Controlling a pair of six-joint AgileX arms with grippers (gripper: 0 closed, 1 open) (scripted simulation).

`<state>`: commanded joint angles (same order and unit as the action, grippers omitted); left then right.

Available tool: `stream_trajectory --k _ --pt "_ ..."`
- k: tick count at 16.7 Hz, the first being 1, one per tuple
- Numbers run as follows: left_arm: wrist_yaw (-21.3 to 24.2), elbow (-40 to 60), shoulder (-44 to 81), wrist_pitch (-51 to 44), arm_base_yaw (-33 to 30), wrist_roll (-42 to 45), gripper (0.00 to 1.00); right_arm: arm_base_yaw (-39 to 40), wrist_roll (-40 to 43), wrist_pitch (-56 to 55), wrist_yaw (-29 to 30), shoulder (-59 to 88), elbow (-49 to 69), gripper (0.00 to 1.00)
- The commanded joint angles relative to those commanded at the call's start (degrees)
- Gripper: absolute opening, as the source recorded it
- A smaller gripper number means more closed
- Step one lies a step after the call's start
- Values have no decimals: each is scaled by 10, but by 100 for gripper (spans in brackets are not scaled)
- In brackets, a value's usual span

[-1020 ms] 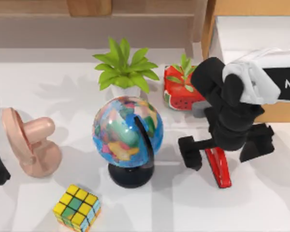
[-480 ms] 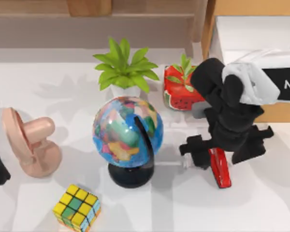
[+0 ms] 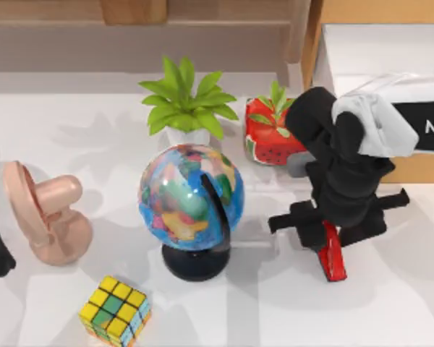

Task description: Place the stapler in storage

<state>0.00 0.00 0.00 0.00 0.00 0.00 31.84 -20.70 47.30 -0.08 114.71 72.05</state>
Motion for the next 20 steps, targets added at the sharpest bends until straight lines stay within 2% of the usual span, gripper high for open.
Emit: stream_trajectory --k 8,13,20 --pt "0 0 0 0 0 0 100 -1 0 2 1 -2 1 0" --pt "0 0 0 0 0 0 100 -1 1 59 1 -26 31 0" --pt "0 0 0 0 0 0 100 -7 2 65 -2 -41 46 0"
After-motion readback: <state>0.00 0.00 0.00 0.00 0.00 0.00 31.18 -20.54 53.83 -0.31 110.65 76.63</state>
